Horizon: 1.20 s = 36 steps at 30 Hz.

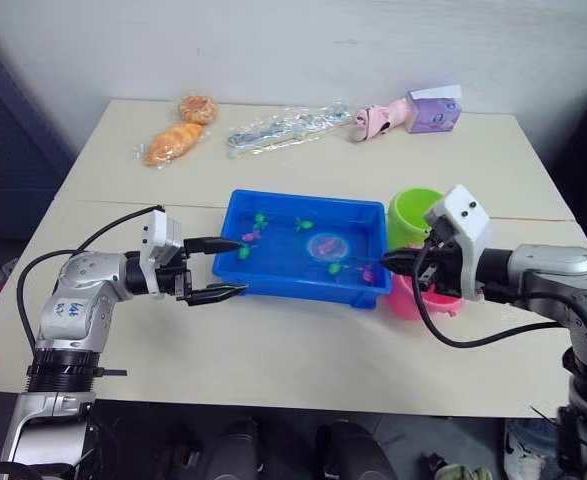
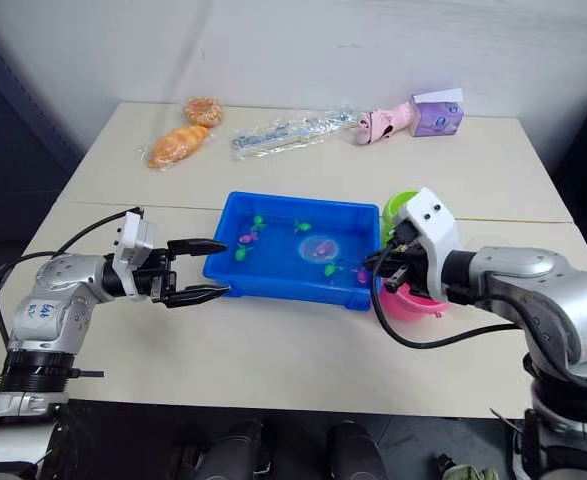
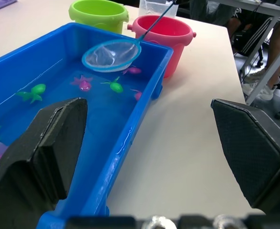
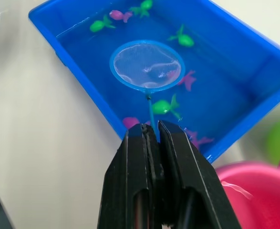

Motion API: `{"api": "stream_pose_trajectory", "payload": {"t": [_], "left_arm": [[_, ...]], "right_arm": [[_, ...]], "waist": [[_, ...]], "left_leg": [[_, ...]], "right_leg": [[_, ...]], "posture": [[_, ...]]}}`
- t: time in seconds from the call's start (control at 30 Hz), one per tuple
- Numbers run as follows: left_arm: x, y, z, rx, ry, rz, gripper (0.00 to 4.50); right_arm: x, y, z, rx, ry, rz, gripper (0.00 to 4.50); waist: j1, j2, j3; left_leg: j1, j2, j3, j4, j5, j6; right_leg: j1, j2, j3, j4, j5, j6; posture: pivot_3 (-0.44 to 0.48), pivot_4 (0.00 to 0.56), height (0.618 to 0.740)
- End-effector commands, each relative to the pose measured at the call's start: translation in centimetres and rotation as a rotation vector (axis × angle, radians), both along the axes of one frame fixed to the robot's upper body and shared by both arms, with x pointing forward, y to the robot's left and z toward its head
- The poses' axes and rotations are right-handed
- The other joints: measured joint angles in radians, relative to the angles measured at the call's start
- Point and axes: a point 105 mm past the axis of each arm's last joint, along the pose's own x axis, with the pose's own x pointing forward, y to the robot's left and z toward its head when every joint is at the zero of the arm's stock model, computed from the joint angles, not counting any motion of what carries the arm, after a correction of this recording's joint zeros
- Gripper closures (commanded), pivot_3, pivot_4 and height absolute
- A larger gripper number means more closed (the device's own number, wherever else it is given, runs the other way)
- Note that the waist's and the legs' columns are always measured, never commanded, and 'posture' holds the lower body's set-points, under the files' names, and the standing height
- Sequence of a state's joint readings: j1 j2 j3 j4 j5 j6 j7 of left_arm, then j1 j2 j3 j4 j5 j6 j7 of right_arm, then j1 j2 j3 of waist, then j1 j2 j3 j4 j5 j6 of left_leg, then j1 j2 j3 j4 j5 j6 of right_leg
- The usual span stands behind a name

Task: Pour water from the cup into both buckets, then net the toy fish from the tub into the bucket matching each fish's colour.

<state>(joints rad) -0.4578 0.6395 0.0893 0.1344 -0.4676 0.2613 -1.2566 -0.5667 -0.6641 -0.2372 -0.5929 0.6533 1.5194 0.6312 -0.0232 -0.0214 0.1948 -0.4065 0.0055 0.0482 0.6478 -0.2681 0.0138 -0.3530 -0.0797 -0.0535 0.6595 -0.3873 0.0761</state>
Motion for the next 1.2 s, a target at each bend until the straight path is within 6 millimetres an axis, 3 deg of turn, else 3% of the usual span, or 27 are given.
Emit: {"api": "stream_pose_trajectory", "payload": {"t": [0.03,0.13,0.23,0.37,0.5,0.83,1.2], "left_arm": [[-0.2,-0.2,0.1,-0.009,-0.016,-0.01,0.04],[-0.2,-0.3,0.1,-0.009,-0.017,-0.014,0.04],[-0.1,-0.5,0.2,-0.011,-0.02,-0.015,0.04],[0.0,-0.9,0.4,-0.015,-0.025,-0.017,0.04],[0.1,-1.2,0.5,-0.02,-0.026,-0.02,0.04],[0.4,-2.6,1.4,-0.03,-0.032,-0.067,0.04],[0.7,-3.4,2.0,-0.037,-0.045,-0.095,0.04]], "right_arm": [[-0.4,-1.0,0.8,-0.003,-0.012,-0.074,4.5],[0.1,-1.3,1.8,-0.07,-0.095,-0.088,4.5],[1.1,-1.4,3.2,-0.301,-0.313,-0.025,4.5],[1.8,-1.8,2.9,-0.689,-0.533,0.176,4.5],[2.7,-2.8,2.0,-0.927,-0.621,0.337,4.5],[5.3,-1.9,2.4,-1.161,-0.742,0.462,4.5],[5.7,-0.8,1.5,-1.339,-0.713,0.611,4.5]], "waist": [[-0.002,0.0,0.0],[-0.004,0.0,0.0],[-0.004,0.001,0.001],[-0.005,0.001,0.001],[-0.005,0.001,0.001],[-0.004,0.002,0.001],[-0.004,0.002,0.001]], "left_leg": [[0.0,0.0,0.0,0.0,0.0,0.0],[0.0,0.0,0.0,0.0,0.0,0.0],[0.0,-0.001,0.001,-0.001,0.0,0.0],[0.0,-0.001,0.002,-0.001,0.0,0.001],[0.0,-0.001,0.004,0.0,0.0,0.001],[0.0,0.0,0.003,0.001,0.001,-0.001],[0.0,0.0,0.003,0.002,0.001,-0.001]], "right_leg": [[0.0,0.0,0.0,0.0,0.0,0.0],[0.0,0.0,0.0,0.0,0.0,0.0],[-0.002,0.0,0.001,0.0,0.0,0.0],[-0.003,0.0,0.002,0.0,0.0,0.0],[-0.003,0.0,0.003,0.001,0.0,0.001],[-0.003,0.001,0.003,0.001,0.0,0.001],[-0.003,0.001,0.003,0.002,0.0,0.001]], "posture": [[0.0,0.15,0.74],[0.0,0.15,0.74],[0.0,0.15,0.74],[0.0,0.15,0.74],[0.0,0.15,0.74],[0.0,0.15,0.74],[0.0,0.15,0.74]]}}
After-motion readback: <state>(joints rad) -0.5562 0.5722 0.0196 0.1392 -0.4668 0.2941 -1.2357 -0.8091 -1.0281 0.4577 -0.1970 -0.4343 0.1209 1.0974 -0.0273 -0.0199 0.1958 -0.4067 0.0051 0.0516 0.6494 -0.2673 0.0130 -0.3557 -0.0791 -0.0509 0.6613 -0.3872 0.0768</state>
